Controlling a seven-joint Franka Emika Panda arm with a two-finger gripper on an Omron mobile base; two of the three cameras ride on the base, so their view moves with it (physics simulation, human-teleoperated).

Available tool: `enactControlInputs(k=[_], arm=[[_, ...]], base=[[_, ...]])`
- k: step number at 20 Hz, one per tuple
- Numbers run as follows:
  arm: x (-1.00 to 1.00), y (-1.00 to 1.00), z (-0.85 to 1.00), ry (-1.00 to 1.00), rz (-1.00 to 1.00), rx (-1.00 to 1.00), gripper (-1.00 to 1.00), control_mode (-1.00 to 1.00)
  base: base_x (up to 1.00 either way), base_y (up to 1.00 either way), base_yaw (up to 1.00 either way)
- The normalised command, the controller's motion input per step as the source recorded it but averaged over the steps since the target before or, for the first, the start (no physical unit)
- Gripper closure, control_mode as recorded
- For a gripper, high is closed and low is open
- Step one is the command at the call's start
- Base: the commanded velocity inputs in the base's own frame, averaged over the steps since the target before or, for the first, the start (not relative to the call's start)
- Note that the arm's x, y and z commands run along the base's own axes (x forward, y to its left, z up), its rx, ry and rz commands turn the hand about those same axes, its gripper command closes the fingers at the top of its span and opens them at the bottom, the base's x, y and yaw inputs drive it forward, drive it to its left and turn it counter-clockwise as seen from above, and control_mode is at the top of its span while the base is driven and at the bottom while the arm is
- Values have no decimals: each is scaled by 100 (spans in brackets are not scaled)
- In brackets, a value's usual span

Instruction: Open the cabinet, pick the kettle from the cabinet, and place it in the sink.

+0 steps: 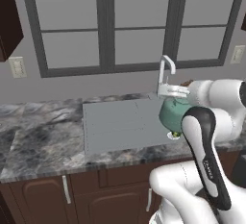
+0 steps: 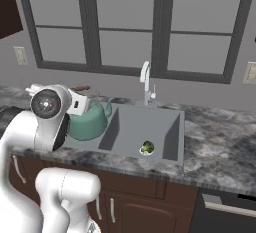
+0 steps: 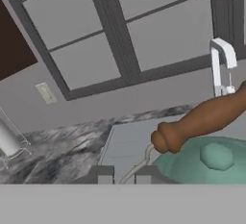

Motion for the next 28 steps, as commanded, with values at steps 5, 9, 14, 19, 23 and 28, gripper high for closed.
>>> enactControlInputs(k=[5, 9, 14, 19, 23, 28], arm=[[-3, -28, 0, 0, 26, 0, 100, -100], [0, -28, 0, 7, 25, 0, 100, -100], [0, -29, 0, 1, 22, 0, 100, -100], [0, -26, -5, 0, 23, 0, 100, -100], [0, -24, -4, 0, 22, 0, 100, -100], [3, -22, -7, 0, 19, 1, 100, -100]], base=[[0, 0, 0], [0, 0, 0], [0, 0, 0], [0, 0, 0], [0, 0, 0], [0, 0, 0]])
